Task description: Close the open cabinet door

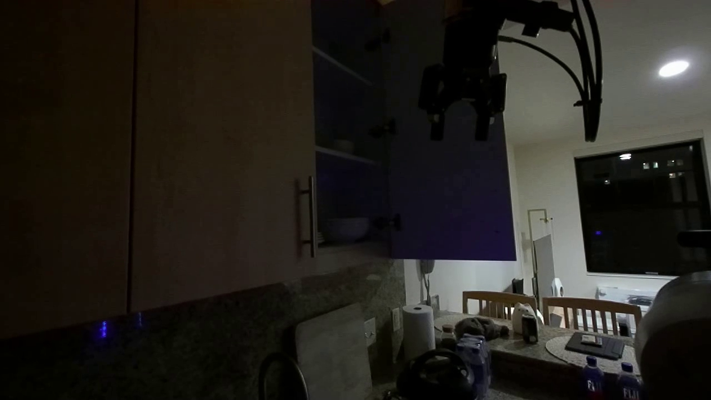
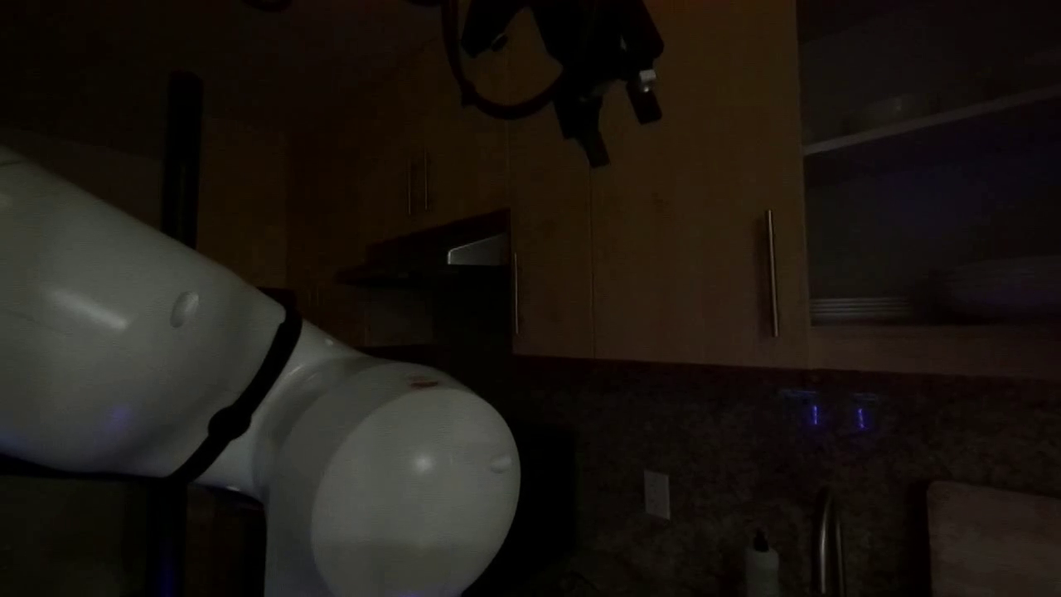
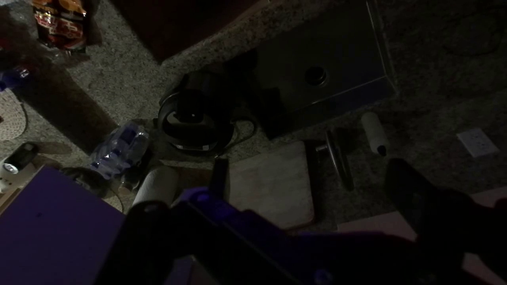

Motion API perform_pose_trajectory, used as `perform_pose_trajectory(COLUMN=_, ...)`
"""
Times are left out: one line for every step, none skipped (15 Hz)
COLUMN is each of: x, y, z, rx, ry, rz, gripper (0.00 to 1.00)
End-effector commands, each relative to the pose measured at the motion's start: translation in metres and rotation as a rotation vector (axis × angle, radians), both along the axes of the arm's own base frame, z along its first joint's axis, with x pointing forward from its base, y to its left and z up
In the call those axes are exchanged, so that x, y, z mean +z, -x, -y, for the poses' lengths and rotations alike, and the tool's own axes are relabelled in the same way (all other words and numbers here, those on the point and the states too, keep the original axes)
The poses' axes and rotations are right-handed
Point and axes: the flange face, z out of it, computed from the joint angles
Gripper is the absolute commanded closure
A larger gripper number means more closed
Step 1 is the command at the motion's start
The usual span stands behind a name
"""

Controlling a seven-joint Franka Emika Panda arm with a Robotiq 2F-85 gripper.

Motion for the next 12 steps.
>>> perform_pose_trajectory(x=0.001, y=0.0, z=-0.001, rx=0.001, ry=0.001, rz=0.0, gripper=0.0)
perform_pose_trajectory(x=0.001, y=0.0, z=-0.001, rx=0.001, ry=0.001, rz=0.0, gripper=0.0)
perform_pose_trajectory(x=0.001, y=0.0, z=-0.001, rx=0.001, ry=0.001, rz=0.0, gripper=0.0)
perform_pose_trajectory(x=0.005, y=-0.002, z=-0.001, rx=-0.019, ry=0.013, rz=0.018, gripper=0.0)
perform_pose_trajectory(x=0.01, y=-0.005, z=0.002, rx=-0.04, ry=0.013, rz=0.032, gripper=0.0)
perform_pose_trajectory(x=0.018, y=-0.007, z=0.008, rx=-0.068, ry=0.01, rz=0.064, gripper=0.0)
perform_pose_trajectory(x=0.026, y=-0.009, z=0.014, rx=-0.093, ry=0.003, rz=0.091, gripper=0.0)
perform_pose_trajectory(x=0.034, y=-0.01, z=0.022, rx=-0.128, ry=0.003, rz=0.127, gripper=0.0)
perform_pose_trajectory(x=0.041, y=-0.012, z=0.031, rx=-0.157, ry=0.001, rz=0.15, gripper=0.0)
perform_pose_trajectory(x=0.047, y=-0.017, z=0.044, rx=-0.205, ry=-0.005, rz=0.168, gripper=0.0)
perform_pose_trajectory(x=0.051, y=-0.019, z=0.055, rx=-0.248, ry=-0.012, rz=0.183, gripper=0.0)
perform_pose_trajectory(x=0.054, y=-0.021, z=0.069, rx=-0.305, ry=-0.021, rz=0.198, gripper=0.0)
